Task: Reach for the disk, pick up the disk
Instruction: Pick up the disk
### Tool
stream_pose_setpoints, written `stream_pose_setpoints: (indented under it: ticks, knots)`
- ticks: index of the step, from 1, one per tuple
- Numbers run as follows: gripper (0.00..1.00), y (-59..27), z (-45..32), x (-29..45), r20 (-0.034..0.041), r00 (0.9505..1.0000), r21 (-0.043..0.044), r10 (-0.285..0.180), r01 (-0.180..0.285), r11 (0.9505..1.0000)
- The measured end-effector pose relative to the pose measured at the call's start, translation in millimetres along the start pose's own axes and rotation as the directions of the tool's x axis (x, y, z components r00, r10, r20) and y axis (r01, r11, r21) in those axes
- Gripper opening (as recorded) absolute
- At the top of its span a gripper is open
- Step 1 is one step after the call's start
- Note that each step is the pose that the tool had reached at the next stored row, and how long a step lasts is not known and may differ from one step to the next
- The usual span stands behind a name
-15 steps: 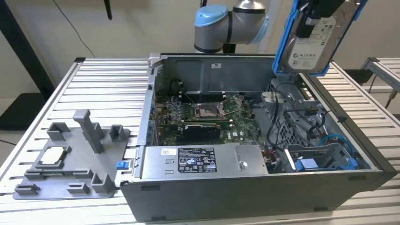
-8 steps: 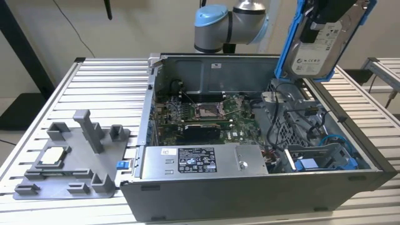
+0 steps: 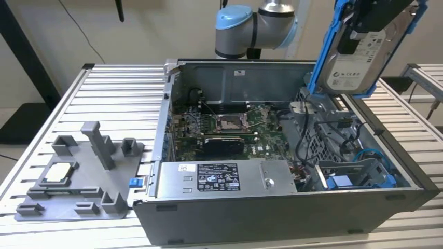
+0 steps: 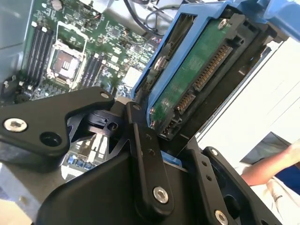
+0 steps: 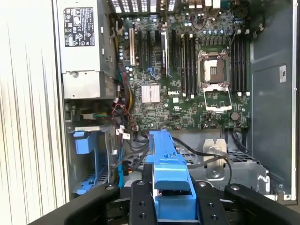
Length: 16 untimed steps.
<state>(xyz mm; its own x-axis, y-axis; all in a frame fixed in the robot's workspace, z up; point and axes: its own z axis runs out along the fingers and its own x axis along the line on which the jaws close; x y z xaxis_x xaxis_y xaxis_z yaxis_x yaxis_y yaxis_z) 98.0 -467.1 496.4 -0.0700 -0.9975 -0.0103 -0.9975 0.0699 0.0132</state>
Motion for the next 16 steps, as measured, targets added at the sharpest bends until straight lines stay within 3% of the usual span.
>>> stream_pose_setpoints:
  ticks: [16]
  knots:
    - [0.00,-1.4,1.0,39.8,-0.0011,1.0000,0.0001,0.000,0.000,1.0000]
